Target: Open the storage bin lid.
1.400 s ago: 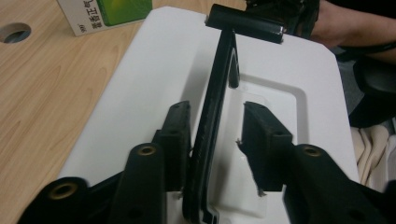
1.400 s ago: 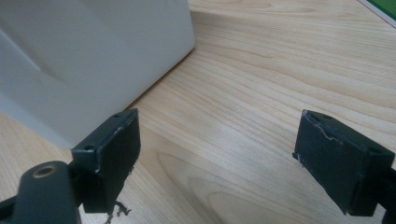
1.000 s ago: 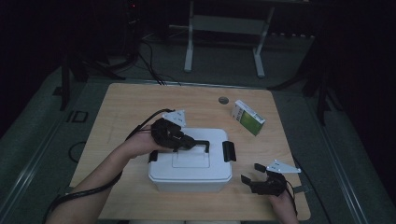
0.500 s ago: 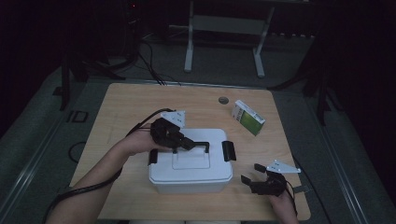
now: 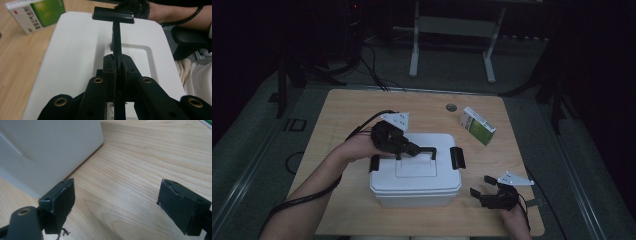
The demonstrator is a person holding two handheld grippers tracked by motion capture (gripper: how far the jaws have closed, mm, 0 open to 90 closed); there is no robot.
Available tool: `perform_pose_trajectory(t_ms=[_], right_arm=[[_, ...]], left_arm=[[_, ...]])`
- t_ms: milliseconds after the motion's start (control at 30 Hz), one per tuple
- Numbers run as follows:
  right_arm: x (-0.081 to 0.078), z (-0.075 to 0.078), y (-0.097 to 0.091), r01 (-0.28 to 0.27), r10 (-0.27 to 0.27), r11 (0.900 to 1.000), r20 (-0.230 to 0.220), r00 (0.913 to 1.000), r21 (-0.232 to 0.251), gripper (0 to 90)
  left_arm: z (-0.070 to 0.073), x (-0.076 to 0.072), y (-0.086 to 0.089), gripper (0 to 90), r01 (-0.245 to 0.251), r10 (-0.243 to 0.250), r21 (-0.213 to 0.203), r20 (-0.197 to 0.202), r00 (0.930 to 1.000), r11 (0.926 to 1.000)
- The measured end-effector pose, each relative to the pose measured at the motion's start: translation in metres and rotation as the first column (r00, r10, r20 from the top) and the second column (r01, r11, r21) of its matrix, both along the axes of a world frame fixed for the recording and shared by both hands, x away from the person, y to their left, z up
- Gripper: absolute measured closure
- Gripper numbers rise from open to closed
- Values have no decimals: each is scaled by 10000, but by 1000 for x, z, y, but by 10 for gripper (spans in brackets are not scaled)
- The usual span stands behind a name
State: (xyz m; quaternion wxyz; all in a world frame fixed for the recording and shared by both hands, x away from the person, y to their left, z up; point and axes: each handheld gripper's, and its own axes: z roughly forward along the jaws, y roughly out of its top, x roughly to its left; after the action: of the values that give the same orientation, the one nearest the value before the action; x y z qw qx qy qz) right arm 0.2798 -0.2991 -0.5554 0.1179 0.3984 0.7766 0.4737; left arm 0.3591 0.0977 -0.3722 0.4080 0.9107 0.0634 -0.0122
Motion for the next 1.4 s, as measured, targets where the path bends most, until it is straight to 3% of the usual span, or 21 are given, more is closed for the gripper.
perform_pose_trajectory(t_ms=[467,800,1033,1267,1400], right_arm=[[0,0,0,12,-12,10000,-22,10000,42,141],[0,0,1,28,-28,10000,-61,10000,5,141],[0,0,1,53,-53,10000,-67,10000,-7,141],[1,0,1,76,-76,10000,-74,9999,-44,141],[1,0,2,84,-84,10000,-82,9999,-51,141]], left_arm=[[13,1,21,836,-659,664,-162,298,9973,9977],[21,3,48,835,-1311,1334,-527,422,9902,9900],[24,4,74,836,-1933,1962,-710,369,9799,9786],[23,4,101,836,-2695,2730,-762,408,9611,9600],[21,3,116,836,-2954,2983,-682,374,9537,9529]])
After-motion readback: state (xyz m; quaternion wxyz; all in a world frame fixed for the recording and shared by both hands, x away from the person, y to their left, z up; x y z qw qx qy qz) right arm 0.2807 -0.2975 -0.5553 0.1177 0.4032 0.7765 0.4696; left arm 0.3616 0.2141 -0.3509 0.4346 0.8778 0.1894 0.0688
